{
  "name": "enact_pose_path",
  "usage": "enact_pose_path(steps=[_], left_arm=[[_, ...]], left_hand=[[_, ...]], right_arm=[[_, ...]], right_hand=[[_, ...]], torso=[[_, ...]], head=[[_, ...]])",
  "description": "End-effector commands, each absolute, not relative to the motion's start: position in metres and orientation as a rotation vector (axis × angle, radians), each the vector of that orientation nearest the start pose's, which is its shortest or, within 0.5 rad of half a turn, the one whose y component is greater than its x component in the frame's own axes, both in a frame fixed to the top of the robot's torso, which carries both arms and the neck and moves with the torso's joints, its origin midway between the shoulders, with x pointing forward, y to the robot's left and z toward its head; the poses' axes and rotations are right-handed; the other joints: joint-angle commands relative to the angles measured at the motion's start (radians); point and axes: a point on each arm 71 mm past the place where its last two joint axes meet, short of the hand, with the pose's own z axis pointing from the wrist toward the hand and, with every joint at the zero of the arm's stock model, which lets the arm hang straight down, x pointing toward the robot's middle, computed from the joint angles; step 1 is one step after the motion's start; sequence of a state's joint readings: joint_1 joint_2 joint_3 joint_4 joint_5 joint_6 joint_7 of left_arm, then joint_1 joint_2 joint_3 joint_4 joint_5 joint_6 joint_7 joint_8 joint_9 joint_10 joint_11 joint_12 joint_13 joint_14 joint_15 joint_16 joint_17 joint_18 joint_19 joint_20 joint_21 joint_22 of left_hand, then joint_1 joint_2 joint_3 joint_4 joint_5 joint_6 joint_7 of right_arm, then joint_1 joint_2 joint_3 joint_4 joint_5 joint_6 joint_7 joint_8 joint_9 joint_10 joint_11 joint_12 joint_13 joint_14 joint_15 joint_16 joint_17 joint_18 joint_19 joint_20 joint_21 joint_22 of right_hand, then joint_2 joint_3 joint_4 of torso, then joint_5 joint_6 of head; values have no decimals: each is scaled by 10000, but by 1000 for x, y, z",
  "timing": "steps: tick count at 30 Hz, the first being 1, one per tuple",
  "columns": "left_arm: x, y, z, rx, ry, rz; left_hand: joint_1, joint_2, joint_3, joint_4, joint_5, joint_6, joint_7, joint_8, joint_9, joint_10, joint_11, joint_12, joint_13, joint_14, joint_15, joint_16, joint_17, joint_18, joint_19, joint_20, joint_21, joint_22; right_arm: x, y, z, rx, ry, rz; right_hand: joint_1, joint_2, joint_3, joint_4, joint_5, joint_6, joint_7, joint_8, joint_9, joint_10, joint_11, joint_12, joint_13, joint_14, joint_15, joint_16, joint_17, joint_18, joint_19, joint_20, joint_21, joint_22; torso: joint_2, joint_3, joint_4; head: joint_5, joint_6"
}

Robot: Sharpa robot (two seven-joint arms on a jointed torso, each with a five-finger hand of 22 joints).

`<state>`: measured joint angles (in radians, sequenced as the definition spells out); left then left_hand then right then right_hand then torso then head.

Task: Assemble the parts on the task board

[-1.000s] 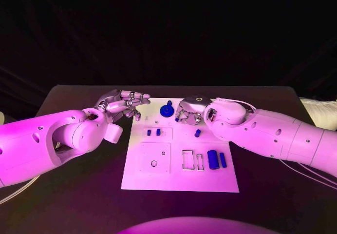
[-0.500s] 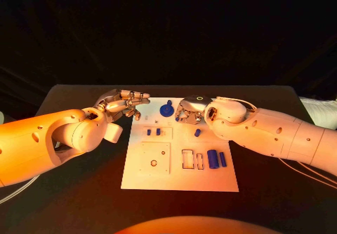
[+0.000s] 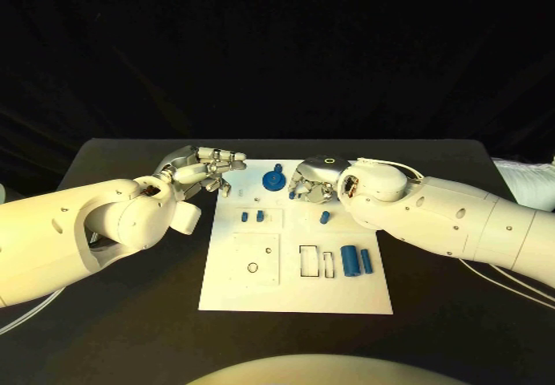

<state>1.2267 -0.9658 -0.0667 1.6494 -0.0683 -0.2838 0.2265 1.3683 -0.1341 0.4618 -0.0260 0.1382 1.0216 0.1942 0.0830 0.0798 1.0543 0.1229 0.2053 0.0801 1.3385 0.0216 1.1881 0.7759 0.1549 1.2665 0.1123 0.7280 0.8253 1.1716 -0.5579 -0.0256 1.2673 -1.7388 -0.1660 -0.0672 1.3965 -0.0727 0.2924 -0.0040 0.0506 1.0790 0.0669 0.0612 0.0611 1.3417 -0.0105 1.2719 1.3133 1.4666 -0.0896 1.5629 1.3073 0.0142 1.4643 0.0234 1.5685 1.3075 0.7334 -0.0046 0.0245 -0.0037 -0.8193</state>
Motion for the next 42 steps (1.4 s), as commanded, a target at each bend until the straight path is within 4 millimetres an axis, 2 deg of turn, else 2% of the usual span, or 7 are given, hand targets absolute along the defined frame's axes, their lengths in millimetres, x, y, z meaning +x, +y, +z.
enact_pose_path(steps=[1, 9, 13, 19, 34, 42], left_arm=[[464, 227, -175, -11087, 16070, -14659], [464, 227, -176, -11091, 16073, -14650], [464, 227, -176, -11093, 16076, -14647], [464, 228, -176, -11098, 16071, -14634], [464, 228, -176, -11111, 16072, -14612], [464, 229, -176, -11117, 16073, -14603]], left_hand=[[38, 50, -6, -46, 14, -54, 2, 25, -17, -70, -28, 61, -10, -43, 40, 45, 2, 173, -15, 85, -40, 0], [38, 50, -6, -46, 14, -54, 2, 25, -17, -70, -28, 61, -10, -43, 40, 45, 2, 173, -15, 85, -40, 0], [38, 50, -6, -46, 14, -54, 2, 25, -17, -70, -28, 61, -10, -43, 40, 45, 2, 173, -15, 85, -40, 0], [38, 50, -6, -46, 14, -54, 2, 25, -17, -70, -28, 61, -10, -43, 40, 45, 2, 173, -15, 85, -40, 0], [53, 57, -2, -55, 14, -66, 5, 32, -22, -90, -26, 86, -13, -41, 42, 49, -8, 175, -10, 88, -40, -1], [53, 57, -2, -55, 14, -66, 5, 32, -22, -90, -26, 86, -13, -41, 42, 49, -8, 175, -10, 88, -40, -1]], right_arm=[[512, -132, -241, -5512, 18290, 4442], [512, -132, -240, -5524, 18252, 4406], [511, -131, -237, -5501, 17878, 4694], [507, -127, -234, -5580, 17573, 5139], [501, -112, -232, -5887, 17578, 5577], [498, -106, -232, -6008, 17573, 5740]], right_hand=[[114, -174, -172, -143, -26, -87, -13, -17, 15, -10, -15, -19, 203, 1028, -37, 33, 2573, -142, 1065, -69, 23, 2633], [111, -219, -209, -154, -27, -158, 1, -18, 15, -66, -3, -79, 159, 1031, -33, 42, 2585, -142, 1065, -67, 23, 2633], [143, -268, -249, -182, -26, -387, 29, -25, 8, -145, 21, -150, 111, 1033, -27, 50, 2596, -142, 1065, -58, 23, 2633], [251, -85, -161, -201, -25, -84, -3, 128, 80, 58, 37, 89, 283, 1042, -13, 79, 2635, -142, 1065, -43, 23, 2633], [155, 300, -91, -42, -25, 348, -55, 229, 105, 122, 0, 168, 340, 1042, -31, 79, 2635, -142, 1065, -47, 23, 2633], [114, 377, -94, 7, -26, 388, -59, 225, 99, 119, -5, 167, 339, 1042, -34, 79, 2635, -142, 1065, -49, 23, 2633]], torso=[[-6, -3, 1], [-9, -10, 5], [-7, -10, 6], [-6, -8, 7], [-2, -16, 20], [-7, -18, 21]], head=[[-13, -10], [-26, -5], [-29, 4], [-33, 17], [-9, 7], [7, 4]])
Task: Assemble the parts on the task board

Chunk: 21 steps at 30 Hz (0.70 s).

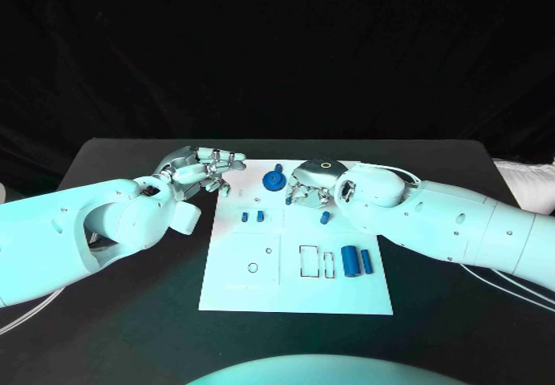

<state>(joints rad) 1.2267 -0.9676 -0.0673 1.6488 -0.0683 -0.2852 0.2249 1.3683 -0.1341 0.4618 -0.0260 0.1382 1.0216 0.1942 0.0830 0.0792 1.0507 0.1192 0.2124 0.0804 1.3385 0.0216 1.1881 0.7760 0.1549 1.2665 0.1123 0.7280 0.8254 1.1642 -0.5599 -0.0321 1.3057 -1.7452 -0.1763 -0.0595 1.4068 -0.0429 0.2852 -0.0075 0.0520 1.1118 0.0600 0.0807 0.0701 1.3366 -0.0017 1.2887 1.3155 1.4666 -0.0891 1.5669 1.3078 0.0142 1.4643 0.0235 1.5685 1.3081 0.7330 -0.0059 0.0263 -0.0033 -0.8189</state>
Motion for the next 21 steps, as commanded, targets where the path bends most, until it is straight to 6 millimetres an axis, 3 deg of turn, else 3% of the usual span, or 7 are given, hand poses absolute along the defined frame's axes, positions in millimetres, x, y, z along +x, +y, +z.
enact_pose_path(steps=[1, 12, 21], left_arm=[[464, 229, -176, -11118, 16075, -14603], [463, 229, -176, -11126, 16105, -14603], [463, 229, -176, -11134, 16125, -14593]], left_hand=[[53, 57, -3, -55, 14, -66, 5, 32, -16, -54, 11, 15, -15, -42, 42, 49, -9, 176, -10, 88, -40, -1], [56, 55, -4, -59, 14, -75, 8, 33, -19, -67, 14, 24, -17, -39, 43, 55, -5, 174, -5, 90, -30, 7], [59, 45, -9, -66, 12, -92, 14, 31, -24, -90, 20, 32, -21, -41, 46, 53, -19, 175, -4, 92, -33, 4]], right_arm=[[498, -105, -232, -6017, 17567, 5757], [501, -107, -230, -5768, 17258, 5365], [500, -111, -225, -5583, 16690, 5278]], right_hand=[[5, 83, -23, 46, -39, 61, 9, 29, 7, 171, -94, 0, 318, 1042, -40, 39, 2630, -142, 1065, -50, 23, 2627], [-64, -149, -180, 36, -39, -179, 65, -159, -59, 118, -76, -51, 280, 1042, -34, 39, 2630, -142, 1065, -54, 23, 2627], [-51, -211, -207, 24, -39, -316, 122, -202, -70, 90, -42, -89, 250, 1042, -8, 39, 2630, -142, 1065, -42, 23, 2627]], torso=[[-1, -3, 1], [-4, -6, -7], [-7, 13, -5]], head=[[4, -2], [14, 17], [3, 43]])
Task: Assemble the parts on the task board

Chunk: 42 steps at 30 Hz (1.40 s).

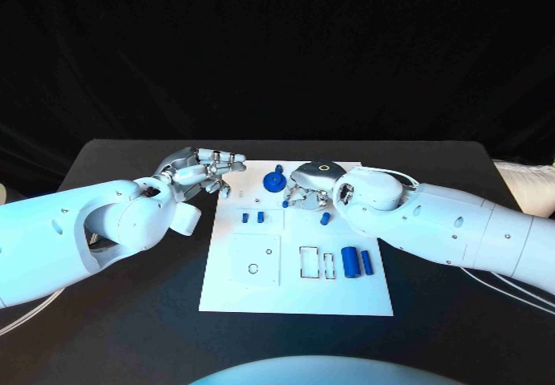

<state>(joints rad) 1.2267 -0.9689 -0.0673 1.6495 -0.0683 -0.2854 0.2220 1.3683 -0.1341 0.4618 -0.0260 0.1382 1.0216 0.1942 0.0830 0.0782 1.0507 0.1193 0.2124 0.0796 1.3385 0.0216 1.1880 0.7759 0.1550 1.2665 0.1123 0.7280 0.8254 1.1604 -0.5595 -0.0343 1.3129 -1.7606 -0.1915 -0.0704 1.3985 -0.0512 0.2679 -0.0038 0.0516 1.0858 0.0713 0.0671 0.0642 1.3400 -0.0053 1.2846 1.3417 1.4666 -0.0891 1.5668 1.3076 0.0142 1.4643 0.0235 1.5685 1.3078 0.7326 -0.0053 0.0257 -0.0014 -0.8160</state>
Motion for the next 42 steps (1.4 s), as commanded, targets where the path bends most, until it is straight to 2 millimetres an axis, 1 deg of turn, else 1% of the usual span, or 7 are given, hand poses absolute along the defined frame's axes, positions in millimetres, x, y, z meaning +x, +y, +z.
enact_pose_path(steps=[1, 13, 20, 28, 35, 39, 42], left_arm=[[464, 229, -176, -11126, 16132, -14593], [469, 226, -176, -9258, 16575, -13849], [481, 218, -175, -6357, 17140, -12535], [493, 187, -164, -2133, 17880, -10661], [501, 151, -158, 1400, 18384, -8851], [504, 130, -158, 2929, 18432, -7889], [509, 118, -157, 3511, 18346, -7193]], left_hand=[[59, 44, -9, -66, 12, -93, 15, 31, -15, -92, 20, 33, -14, -41, 46, 53, -19, 173, -4, 92, -33, 4], [-142, -145, -364, 1, -6, -26, -107, 175, -15, 384, -128, 622, 156, -48, -16, 83, -80, 205, -22, 79, -103, -50], [-39, -134, -595, -53, 11, 310, -351, 423, 26, 953, -408, 1284, 463, 118, -239, 279, 211, 172, 114, -112, 60, 91], [-124, -259, -727, -21, 12, 410, -411, 486, 12, 575, -385, 1133, 405, 138, -240, 270, 174, 143, 158, -146, 66, 106], [-326, -506, -1006, 98, 13, 228, -498, 374, -63, 220, -367, 892, 273, 73, -233, 72, -146, 137, 236, -135, 38, 88], [-271, -450, -1049, 131, 18, 315, -548, 405, -55, 267, -411, 893, 244, 305, -280, 271, 290, -34, 714, -169, 952, 851], [-202, -395, -1078, 181, 26, 391, -599, 406, -58, 344, -460, 864, 186, 829, -336, 884, 1408, -260, 1333, -238, 2169, 1866]], right_arm=[[499, -111, -223, -5560, 16525, 5366], [484, -124, -175, -4476, 13899, 7311], [484, -178, -129, -1835, 14103, 8538], [477, -245, -99, 2570, 13955, 9975], [463, -269, -92, 3849, 13735, 10269], [453, -273, -90, 3942, 13676, 10327], [448, -274, -90, 3810, 13777, 10316]], right_hand=[[41, -146, -39, -20, -35, -87, 20, -69, -12, 52, 2, -53, -15, 1042, -1, 40, 2632, -142, 1065, -38, 23, 2630], [9, -370, -123, 21, -27, -393, 151, -59, -7, -492, 32, -789, -582, 1042, 135, 40, 2632, -142, 1065, 51, 23, 2630], [119, -576, 223, 373, -8, -262, 384, -17, 24, -3166, 328, -6232, -4930, 418, 481, -1587, 817, -2, 757, 394, -403, 2224], [394, -831, 952, 654, 821, -66, 521, -34, 24, -1683, 531, -9416, -8492, -237, 674, -4320, -1727, 367, -29, 554, -1834, 952], [382, -813, 1066, 656, 900, 14, 693, -21, 27, -1316, 586, -10326, -9424, -158, 627, -5020, -2274, 419, -31, 528, -2082, 734], [346, -813, 1055, 669, 934, 24, 703, -18, 28, -1250, 594, -10476, -9577, -89, 630, -5001, -2225, 403, 22, 526, -2038, 774], [307, -818, 1037, 685, 951, 24, 705, -20, 27, -1208, 597, -10582, -9683, -36, 627, -5047, -2264, 332, 181, 525, -1765, 1016]], torso=[[-5, 8, 0], [-41, 0, 7], [-126, -15, -51], [-235, -40, -170], [-272, -15, -221], [-265, -8, -245], [-256, -12, -241]], head=[[-19, 22], [-109, 186], [-142, 271], [-129, 361], [-102, 403], [-79, 427], [-93, 437]])
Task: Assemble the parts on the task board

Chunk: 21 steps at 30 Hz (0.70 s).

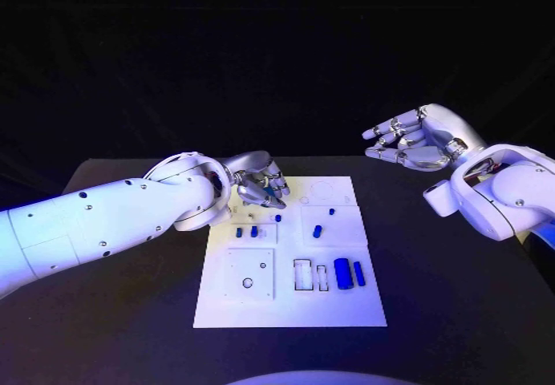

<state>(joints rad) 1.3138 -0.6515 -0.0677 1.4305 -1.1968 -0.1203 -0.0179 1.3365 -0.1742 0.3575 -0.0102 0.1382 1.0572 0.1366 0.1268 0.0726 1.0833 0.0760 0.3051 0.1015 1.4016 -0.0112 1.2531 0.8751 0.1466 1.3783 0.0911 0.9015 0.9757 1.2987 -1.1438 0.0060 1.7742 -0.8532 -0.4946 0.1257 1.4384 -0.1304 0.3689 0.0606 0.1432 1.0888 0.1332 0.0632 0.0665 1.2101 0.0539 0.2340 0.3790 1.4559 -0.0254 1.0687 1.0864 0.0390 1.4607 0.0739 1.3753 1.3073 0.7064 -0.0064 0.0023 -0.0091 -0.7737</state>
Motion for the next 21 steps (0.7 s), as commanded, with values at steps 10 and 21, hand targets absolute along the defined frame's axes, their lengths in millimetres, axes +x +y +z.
enact_pose_path(steps=[10, 21], left_arm=[[520, 92, -162, 3947, 18409, -5866], [526, 83, -170, 4107, 18706, -5287]], left_hand=[[115, -82, -248, 143, -20, -154, 13, -184, -39, -358, 26, -307, -227, 548, -3, 511, 942, -255, 598, -49, 847, 687], [102, -69, -354, 213, -21, -121, 18, -178, -25, -262, 18, -261, -232, 607, -14, 541, 987, -275, 703, -64, 944, 764]], right_arm=[[439, -271, -91, 2770, 14112, 10102], [437, -268, -93, 2154, 14240, 9831]], right_hand=[[-129, -35, -14, 59, -13, 12, 76, 18, 4, 212, 4, -359, -327, 253, -24, 13, -24, -31, 473, 4, 627, 1426], [-139, -40, -25, 74, -44, 7, 88, 17, 3, 200, 23, -495, -440, 288, -10, 88, 41, -48, 506, 8, 695, 1487]], torso=[[39, -14, -28], [81, 0, -36]], head=[[-109, -55], [-48, -120]])
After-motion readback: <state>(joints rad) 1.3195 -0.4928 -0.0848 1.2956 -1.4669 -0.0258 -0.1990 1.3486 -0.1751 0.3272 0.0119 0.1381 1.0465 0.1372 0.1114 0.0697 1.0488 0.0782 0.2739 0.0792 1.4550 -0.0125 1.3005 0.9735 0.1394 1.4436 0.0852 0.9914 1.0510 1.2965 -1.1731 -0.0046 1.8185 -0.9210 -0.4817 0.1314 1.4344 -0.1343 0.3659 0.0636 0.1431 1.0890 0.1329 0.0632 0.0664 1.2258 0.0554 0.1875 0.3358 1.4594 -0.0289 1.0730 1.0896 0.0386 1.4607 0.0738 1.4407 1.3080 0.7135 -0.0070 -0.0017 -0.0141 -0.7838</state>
